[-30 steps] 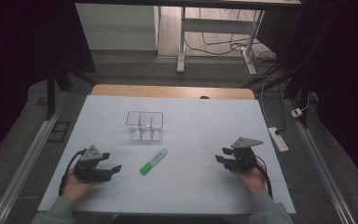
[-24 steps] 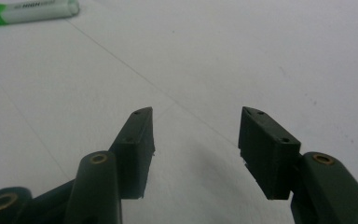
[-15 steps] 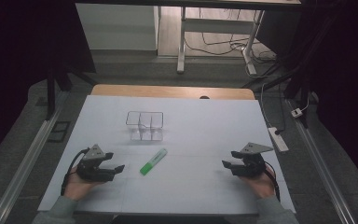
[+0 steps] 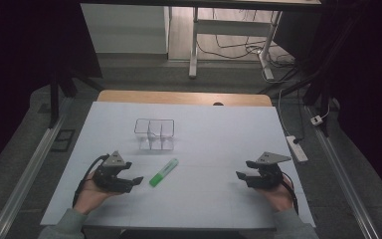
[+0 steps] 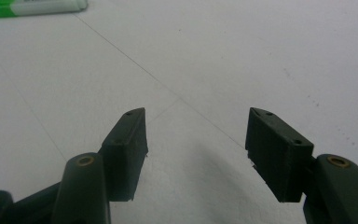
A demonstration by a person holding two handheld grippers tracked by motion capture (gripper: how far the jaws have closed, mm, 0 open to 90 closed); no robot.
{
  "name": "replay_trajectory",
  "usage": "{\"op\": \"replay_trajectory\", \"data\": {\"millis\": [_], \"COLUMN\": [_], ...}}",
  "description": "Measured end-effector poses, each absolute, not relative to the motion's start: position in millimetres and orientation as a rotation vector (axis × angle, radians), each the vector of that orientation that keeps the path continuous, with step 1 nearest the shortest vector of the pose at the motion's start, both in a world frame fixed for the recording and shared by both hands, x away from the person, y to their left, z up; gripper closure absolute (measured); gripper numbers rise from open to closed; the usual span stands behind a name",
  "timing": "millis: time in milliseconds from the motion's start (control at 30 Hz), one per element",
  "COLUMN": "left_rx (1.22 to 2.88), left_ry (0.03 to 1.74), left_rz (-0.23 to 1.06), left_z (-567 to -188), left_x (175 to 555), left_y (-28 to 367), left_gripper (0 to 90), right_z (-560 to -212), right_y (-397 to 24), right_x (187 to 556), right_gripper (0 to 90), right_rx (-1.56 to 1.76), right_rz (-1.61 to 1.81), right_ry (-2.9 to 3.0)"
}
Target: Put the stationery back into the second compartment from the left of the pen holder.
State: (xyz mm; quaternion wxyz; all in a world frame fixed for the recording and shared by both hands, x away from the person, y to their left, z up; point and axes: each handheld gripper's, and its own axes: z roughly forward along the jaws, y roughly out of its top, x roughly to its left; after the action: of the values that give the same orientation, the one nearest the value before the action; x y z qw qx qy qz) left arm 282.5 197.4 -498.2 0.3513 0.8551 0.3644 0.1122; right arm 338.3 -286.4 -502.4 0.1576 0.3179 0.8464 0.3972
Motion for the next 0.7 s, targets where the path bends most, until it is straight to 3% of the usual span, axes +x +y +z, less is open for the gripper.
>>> {"op": "replay_trajectory", "data": {"millis": [700], "left_rx": [2.383], "left_ry": [0.909], "left_rz": [0.204], "left_z": [-504], "left_x": [313], "left_y": [142], "left_gripper": [26.8], "right_z": [-506], "right_y": [-285], "right_x": [339], "right_gripper": [35.8], "right_rx": [0.911], "right_rz": [1.088], "right_ry": [2.444]}}
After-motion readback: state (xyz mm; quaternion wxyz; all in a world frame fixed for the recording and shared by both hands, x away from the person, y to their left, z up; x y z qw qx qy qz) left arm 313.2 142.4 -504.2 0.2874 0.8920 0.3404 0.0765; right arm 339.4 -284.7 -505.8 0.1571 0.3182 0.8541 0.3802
